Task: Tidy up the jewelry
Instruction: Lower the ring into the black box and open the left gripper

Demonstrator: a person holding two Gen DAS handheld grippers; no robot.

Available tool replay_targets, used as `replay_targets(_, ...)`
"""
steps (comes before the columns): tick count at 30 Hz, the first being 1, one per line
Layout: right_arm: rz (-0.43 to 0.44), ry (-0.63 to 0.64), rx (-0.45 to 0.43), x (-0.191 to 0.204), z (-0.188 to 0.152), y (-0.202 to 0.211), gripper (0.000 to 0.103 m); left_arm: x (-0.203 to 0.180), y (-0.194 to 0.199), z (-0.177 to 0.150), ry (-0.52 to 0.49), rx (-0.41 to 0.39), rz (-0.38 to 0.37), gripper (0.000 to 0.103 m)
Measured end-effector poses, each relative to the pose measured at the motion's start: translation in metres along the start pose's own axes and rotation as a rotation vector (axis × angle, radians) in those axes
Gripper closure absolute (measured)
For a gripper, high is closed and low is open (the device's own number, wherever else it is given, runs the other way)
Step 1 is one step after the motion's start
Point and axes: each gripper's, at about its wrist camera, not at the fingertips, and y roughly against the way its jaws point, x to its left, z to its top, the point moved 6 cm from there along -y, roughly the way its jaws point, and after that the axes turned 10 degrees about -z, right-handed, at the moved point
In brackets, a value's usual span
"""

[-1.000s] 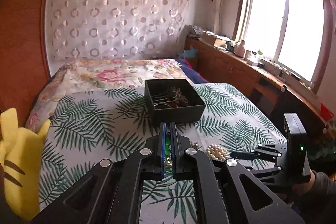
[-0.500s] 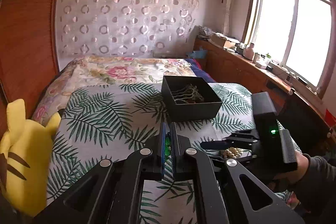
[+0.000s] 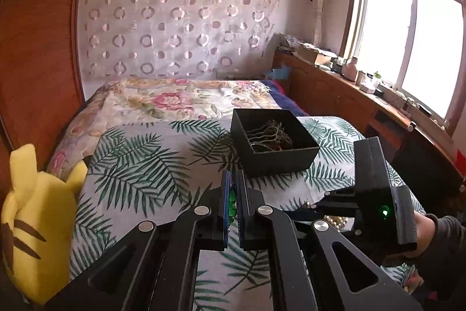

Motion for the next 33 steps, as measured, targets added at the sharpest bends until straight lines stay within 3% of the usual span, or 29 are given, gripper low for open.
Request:
replay_targets(8, -0.023, -0.101, -0.103, -0.056, 0.017, 0.031, 0.081, -0.016, -0.024, 0.03, -0.051, -0.004, -0.012, 0.1)
replay_targets(16, -0.057, -0.172, -0.144, -0.116, 0.035, 0.034, 0.081, -0.035, -0.056, 0.063, -0.082, -0.015, -0.039, 0.1)
replay_targets(24, -0.042, -0.215, -0.133, -0.139, 0.039, 0.012, 0.081, -0.044, -0.094, 0.085, -0.114, 0.006, -0.046, 0.1)
replay_targets(33, -0.007, -0.226, -0.121, -0.142, 0.043, 0.002, 0.08, -0.033, -0.135, 0.08, -0.1, 0.068, -0.041, 0.099)
